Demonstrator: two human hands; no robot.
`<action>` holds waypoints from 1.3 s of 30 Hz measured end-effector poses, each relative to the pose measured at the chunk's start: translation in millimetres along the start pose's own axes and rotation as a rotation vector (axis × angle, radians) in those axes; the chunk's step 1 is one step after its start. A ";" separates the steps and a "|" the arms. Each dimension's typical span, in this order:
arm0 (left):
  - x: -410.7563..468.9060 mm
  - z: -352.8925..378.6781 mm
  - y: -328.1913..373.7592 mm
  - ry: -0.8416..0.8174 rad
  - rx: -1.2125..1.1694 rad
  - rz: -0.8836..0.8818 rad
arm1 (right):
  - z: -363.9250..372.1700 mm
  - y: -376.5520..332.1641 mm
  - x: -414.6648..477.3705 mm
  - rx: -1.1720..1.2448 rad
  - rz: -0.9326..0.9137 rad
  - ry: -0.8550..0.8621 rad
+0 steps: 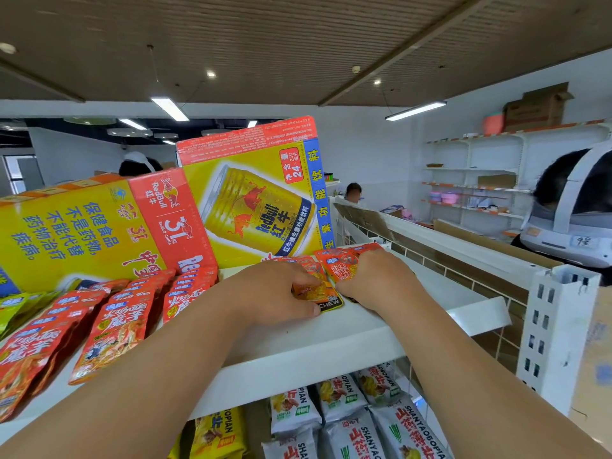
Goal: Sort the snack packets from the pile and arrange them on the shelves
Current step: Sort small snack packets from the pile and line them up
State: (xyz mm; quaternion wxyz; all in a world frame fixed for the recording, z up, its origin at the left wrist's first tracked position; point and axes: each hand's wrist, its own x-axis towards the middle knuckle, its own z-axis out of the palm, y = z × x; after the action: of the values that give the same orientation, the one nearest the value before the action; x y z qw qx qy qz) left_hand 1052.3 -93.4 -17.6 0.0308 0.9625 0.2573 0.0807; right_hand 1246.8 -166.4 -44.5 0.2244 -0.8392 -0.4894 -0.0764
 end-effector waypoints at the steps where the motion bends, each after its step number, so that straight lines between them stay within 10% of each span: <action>1: -0.2 -0.5 0.6 0.001 0.003 -0.001 | -1.2 -0.3 -0.8 0.001 -0.001 -0.003; 13: -3.8 -4.8 2.9 0.042 -0.051 0.012 | -43.2 -15.0 18.6 -0.013 -0.147 0.031; 30: -6.6 -5.9 11.5 0.049 -0.013 0.055 | -25.7 -92.6 101.9 -0.274 -0.464 -0.483; 39: -4.6 -4.3 10.3 0.027 -0.019 0.044 | -4.3 -84.5 109.8 -0.140 -0.533 -0.406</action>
State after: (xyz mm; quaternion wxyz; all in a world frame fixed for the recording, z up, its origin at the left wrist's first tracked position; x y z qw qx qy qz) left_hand 1052.8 -104.5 -13.0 0.0345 0.9664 0.2354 0.0969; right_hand 1230.8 -46.4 23.0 0.0364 -0.6932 -0.7198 0.0026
